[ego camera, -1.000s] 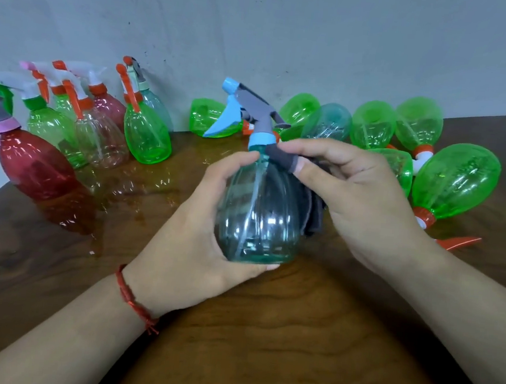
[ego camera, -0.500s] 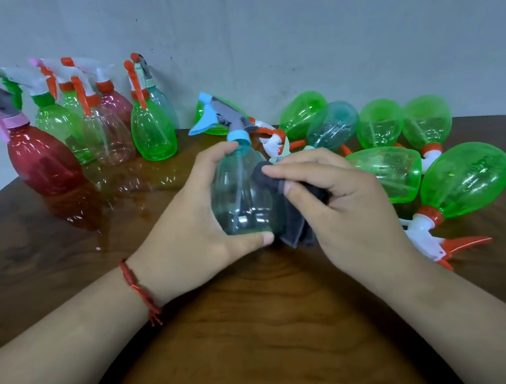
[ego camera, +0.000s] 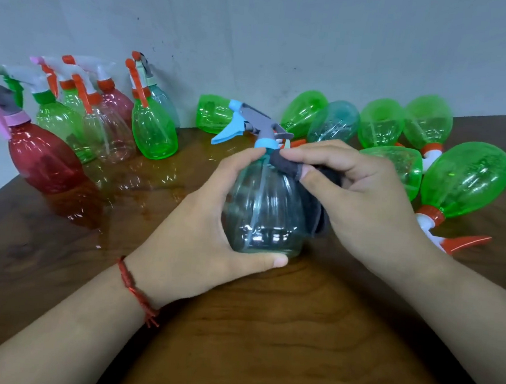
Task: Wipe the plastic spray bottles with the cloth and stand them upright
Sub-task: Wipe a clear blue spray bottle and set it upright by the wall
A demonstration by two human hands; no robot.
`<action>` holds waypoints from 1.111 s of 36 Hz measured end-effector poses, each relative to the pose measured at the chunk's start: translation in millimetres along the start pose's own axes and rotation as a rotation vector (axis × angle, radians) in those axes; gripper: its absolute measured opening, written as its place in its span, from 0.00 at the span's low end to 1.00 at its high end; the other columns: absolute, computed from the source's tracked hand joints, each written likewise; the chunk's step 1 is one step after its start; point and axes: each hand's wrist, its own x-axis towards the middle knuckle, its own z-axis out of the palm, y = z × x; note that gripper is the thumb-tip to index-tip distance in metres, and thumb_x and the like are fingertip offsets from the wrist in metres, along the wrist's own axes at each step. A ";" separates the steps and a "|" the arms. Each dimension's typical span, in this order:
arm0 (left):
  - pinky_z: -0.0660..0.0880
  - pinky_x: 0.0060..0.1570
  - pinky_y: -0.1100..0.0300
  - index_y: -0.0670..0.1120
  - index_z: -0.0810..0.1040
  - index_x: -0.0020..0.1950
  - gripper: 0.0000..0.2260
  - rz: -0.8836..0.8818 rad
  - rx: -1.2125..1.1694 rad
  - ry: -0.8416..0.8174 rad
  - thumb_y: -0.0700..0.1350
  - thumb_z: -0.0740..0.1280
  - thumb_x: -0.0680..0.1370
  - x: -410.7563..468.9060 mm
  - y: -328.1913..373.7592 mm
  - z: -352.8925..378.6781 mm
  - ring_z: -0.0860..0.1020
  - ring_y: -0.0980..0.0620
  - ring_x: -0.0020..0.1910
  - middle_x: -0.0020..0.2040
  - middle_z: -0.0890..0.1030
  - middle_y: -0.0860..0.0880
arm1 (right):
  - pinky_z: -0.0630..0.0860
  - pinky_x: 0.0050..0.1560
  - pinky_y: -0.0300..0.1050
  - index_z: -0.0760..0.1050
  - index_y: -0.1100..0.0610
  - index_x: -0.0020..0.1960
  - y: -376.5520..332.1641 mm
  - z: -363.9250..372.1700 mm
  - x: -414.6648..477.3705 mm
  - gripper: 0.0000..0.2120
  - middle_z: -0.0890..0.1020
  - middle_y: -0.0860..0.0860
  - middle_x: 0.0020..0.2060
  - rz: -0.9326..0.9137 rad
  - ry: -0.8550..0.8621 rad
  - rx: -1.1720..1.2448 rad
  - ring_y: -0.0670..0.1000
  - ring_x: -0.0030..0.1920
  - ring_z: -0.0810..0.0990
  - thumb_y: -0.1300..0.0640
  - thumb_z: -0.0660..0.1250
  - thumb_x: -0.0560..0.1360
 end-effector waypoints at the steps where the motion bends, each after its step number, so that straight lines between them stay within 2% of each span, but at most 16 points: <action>1: 0.73 0.75 0.44 0.54 0.59 0.85 0.53 0.001 0.016 -0.008 0.45 0.87 0.68 0.2 -0.4 0.3 0.75 0.49 0.76 0.79 0.72 0.55 | 0.78 0.66 0.44 0.87 0.56 0.58 0.1 0.4 -0.3 0.12 0.86 0.50 0.56 -0.018 -0.005 -0.006 0.47 0.61 0.84 0.68 0.70 0.81; 5: 0.72 0.76 0.52 0.54 0.60 0.85 0.53 0.004 0.084 0.088 0.47 0.87 0.67 1.0 -2.2 2.6 0.74 0.56 0.75 0.77 0.72 0.61 | 0.79 0.66 0.46 0.88 0.55 0.56 -0.9 0.0 -2.4 0.13 0.86 0.49 0.54 -0.114 -0.048 -0.080 0.50 0.60 0.84 0.70 0.72 0.79; 8: 0.76 0.72 0.52 0.55 0.62 0.83 0.52 -0.056 -0.005 0.204 0.47 0.88 0.66 2.0 -5.8 -0.8 0.80 0.56 0.70 0.72 0.78 0.57 | 0.77 0.63 0.41 0.89 0.53 0.56 -3.9 2.9 -6.8 0.15 0.86 0.46 0.53 -0.153 -0.121 -0.134 0.50 0.60 0.84 0.70 0.72 0.78; 11: 0.78 0.67 0.60 0.55 0.62 0.82 0.52 -0.104 -0.004 0.283 0.47 0.87 0.65 3.7 -6.8 -3.4 0.82 0.60 0.64 0.66 0.82 0.58 | 0.78 0.61 0.40 0.89 0.52 0.55 -6.2 6.2 -11.4 0.15 0.85 0.45 0.54 -0.203 -0.179 -0.212 0.49 0.59 0.84 0.70 0.72 0.78; 17: 0.76 0.62 0.70 0.57 0.63 0.82 0.51 -0.154 0.030 0.288 0.47 0.88 0.65 4.1 -4.3 -1.3 0.81 0.65 0.62 0.66 0.81 0.59 | 0.76 0.64 0.39 0.88 0.52 0.57 -3.6 6.9 -12.6 0.18 0.85 0.44 0.56 -0.215 -0.179 -0.260 0.47 0.61 0.83 0.71 0.70 0.78; 21: 0.76 0.70 0.60 0.54 0.63 0.83 0.52 -0.065 0.046 0.159 0.43 0.88 0.65 1.6 -3.7 1.1 0.79 0.58 0.70 0.72 0.77 0.59 | 0.75 0.66 0.37 0.88 0.52 0.58 -1.4 5.8 -7.6 0.18 0.85 0.43 0.57 -0.149 -0.113 -0.245 0.46 0.63 0.82 0.71 0.69 0.79; 25: 0.74 0.74 0.44 0.54 0.62 0.83 0.51 0.005 -0.013 0.044 0.45 0.87 0.66 0.3 -1.5 7.7 0.75 0.47 0.76 0.78 0.72 0.54 | 0.76 0.64 0.37 0.87 0.53 0.58 -0.9 -0.8 0.8 0.14 0.87 0.46 0.55 -0.034 -0.025 -0.095 0.43 0.60 0.84 0.69 0.70 0.81; 26: 0.74 0.74 0.43 0.54 0.62 0.83 0.51 0.013 -0.032 0.025 0.44 0.87 0.66 -0.2 -0.3 9.3 0.75 0.45 0.76 0.78 0.72 0.54 | 0.78 0.64 0.39 0.87 0.52 0.57 -1.8 -2.4 2.7 0.13 0.88 0.46 0.55 0.018 -0.016 -0.029 0.44 0.60 0.85 0.68 0.70 0.81; 28: 0.76 0.72 0.48 0.52 0.62 0.83 0.52 0.015 -0.097 0.014 0.40 0.87 0.66 -1.6 3.2 10.1 0.76 0.47 0.75 0.76 0.74 0.55 | 0.81 0.62 0.46 0.88 0.52 0.57 -3.9 -3.9 4.7 0.12 0.89 0.46 0.54 0.115 0.002 0.119 0.46 0.58 0.86 0.65 0.71 0.81; 31: 0.77 0.71 0.52 0.49 0.62 0.82 0.50 0.012 -0.185 0.009 0.38 0.85 0.66 -3.0 6.4 8.4 0.78 0.50 0.73 0.75 0.75 0.55 | 0.82 0.60 0.47 0.87 0.53 0.57 -4.5 -3.7 4.5 0.10 0.89 0.47 0.54 0.174 0.015 0.260 0.49 0.58 0.87 0.65 0.71 0.81; 35: 0.77 0.71 0.55 0.51 0.61 0.83 0.51 0.013 -0.058 0.010 0.45 0.86 0.66 -0.4 2.9 5.0 0.76 0.53 0.75 0.77 0.73 0.58 | 0.79 0.68 0.53 0.88 0.54 0.57 1.5 -4.4 4.2 0.12 0.88 0.48 0.56 0.085 0.029 0.129 0.48 0.61 0.85 0.68 0.71 0.81; 37: 0.76 0.73 0.49 0.52 0.62 0.84 0.51 0.039 0.024 0.024 0.49 0.86 0.67 0.8 -1.0 3.6 0.74 0.49 0.77 0.79 0.71 0.55 | 0.78 0.69 0.52 0.88 0.54 0.56 3.2 -4.2 4.2 0.13 0.88 0.49 0.56 0.049 0.016 0.088 0.48 0.62 0.85 0.69 0.71 0.80; 40: 0.72 0.76 0.44 0.51 0.62 0.84 0.52 0.058 0.093 0.069 0.50 0.88 0.67 1.1 -6.2 2.5 0.73 0.48 0.78 0.80 0.70 0.54 | 0.79 0.68 0.48 0.87 0.56 0.57 3.0 -2.0 2.4 0.13 0.87 0.50 0.56 -0.027 -0.006 0.030 0.48 0.62 0.84 0.70 0.72 0.79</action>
